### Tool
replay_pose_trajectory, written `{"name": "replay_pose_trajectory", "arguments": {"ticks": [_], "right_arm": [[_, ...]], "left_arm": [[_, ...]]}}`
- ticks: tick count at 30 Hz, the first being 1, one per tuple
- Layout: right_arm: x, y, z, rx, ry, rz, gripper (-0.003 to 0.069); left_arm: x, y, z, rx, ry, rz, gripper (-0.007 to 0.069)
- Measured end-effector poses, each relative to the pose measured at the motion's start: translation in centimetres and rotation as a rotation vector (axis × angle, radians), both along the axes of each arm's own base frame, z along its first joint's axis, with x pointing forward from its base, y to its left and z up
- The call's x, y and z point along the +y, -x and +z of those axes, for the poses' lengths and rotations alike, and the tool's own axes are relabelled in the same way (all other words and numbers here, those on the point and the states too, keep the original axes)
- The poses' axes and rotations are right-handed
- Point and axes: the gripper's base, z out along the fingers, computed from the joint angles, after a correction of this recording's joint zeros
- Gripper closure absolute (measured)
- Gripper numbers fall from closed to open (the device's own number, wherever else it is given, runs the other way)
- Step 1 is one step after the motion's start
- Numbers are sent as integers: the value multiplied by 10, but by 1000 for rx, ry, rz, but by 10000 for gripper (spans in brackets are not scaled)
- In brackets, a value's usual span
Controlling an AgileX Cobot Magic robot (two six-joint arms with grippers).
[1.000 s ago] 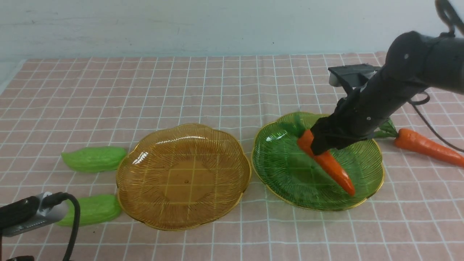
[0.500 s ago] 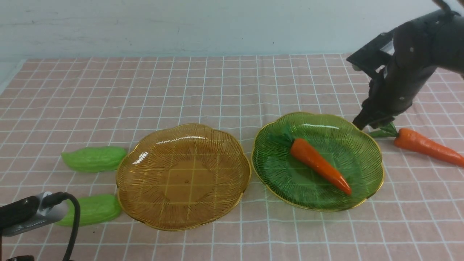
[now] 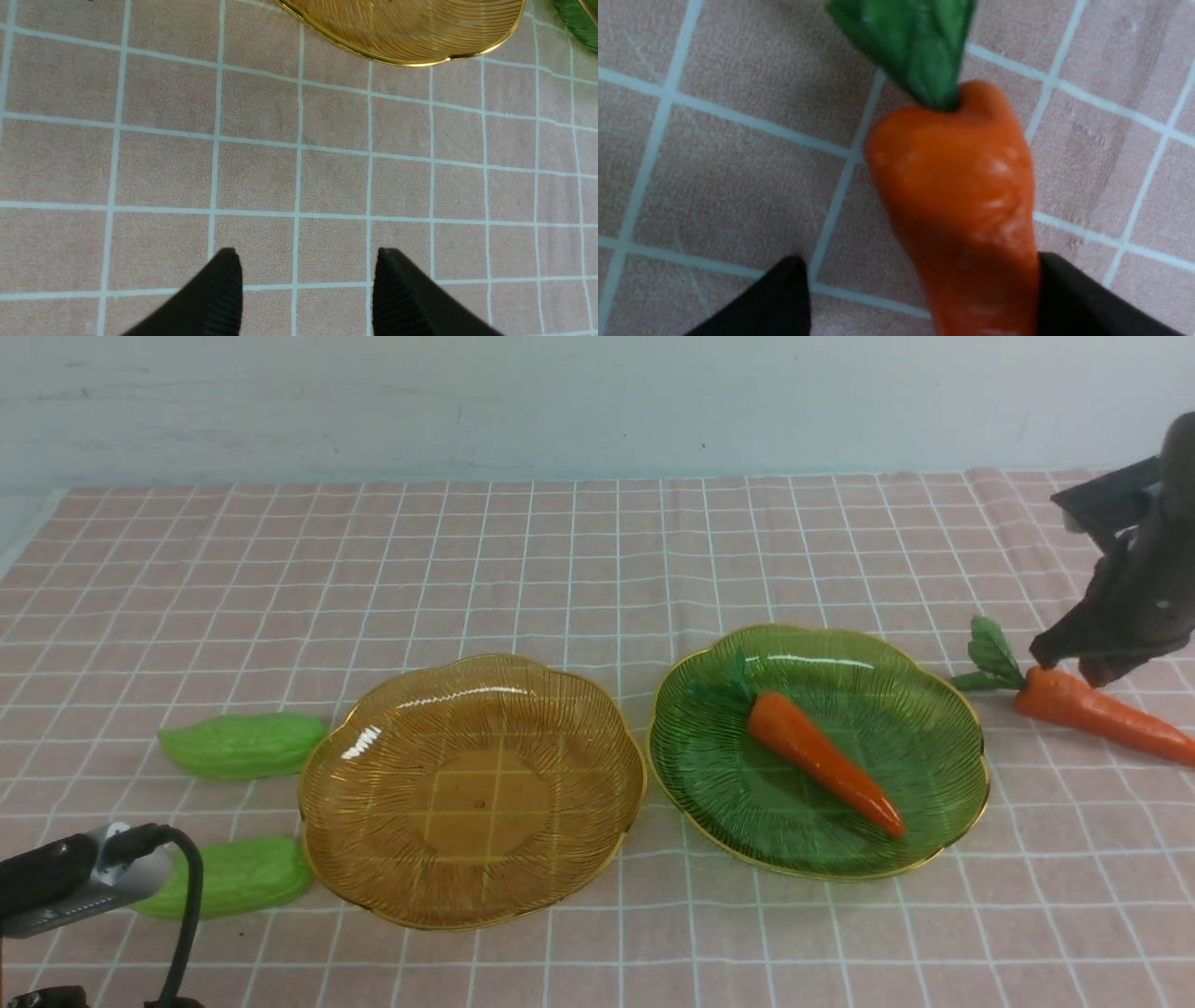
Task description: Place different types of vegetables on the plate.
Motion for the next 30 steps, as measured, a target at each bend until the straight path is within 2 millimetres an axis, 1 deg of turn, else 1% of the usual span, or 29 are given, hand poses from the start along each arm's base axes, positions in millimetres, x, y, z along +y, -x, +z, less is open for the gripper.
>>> {"name": "replay_pose_trajectory", "arguments": {"ticks": [1, 3, 5, 8, 9, 10, 12, 14, 15, 17, 19, 21, 22, 24, 27, 30], "right_arm": [[0, 0, 0, 0, -1, 0, 92], [0, 0, 0, 2, -3, -2, 142], [0, 0, 0, 11, -2, -5, 246], [-1, 0, 3, 46, 3, -15, 373], [-1, 0, 6, 56, 5, -19, 413], [-1, -2, 13, 69, 7, -28, 429], [-1, -5, 25, 80, -6, -54, 419], [2, -11, 47, 59, -46, -98, 415], [3, -12, 53, 48, -62, -109, 415], [12, -16, 77, -12, -180, -165, 415], [21, -15, 94, -47, -304, -197, 415], [30, -11, 105, -52, -394, -211, 415], [42, -7, 107, -34, -484, -216, 415], [60, -1, 103, 8, -549, -189, 415], [83, 6, 91, 64, -552, -142, 415], [105, 13, 76, 121, -491, -79, 415]], "left_arm": [[0, 0, 0, 0, 0, 0, 267], [0, 0, 0, 0, 0, 0, 267], [0, 0, 0, 0, 0, 0, 267], [0, 0, 0, 0, -1, 0, 267], [0, 0, 0, 0, -1, 0, 267], [0, 0, 0, 0, -1, 0, 267], [0, 0, 0, 0, -1, 0, 267], [0, 0, 0, 0, -2, 0, 267], [0, 0, 0, 0, -2, 0, 267], [0, 0, 0, 0, -2, 0, 267], [0, 0, 0, 0, -2, 0, 267], [0, 0, 0, 0, -2, 0, 267], [0, 0, 0, 0, -2, 0, 267], [0, 0, 0, -1, -2, 0, 267], [0, 0, 0, -1, -2, 0, 267], [0, 0, 0, -1, -5, -1, 267]]}}
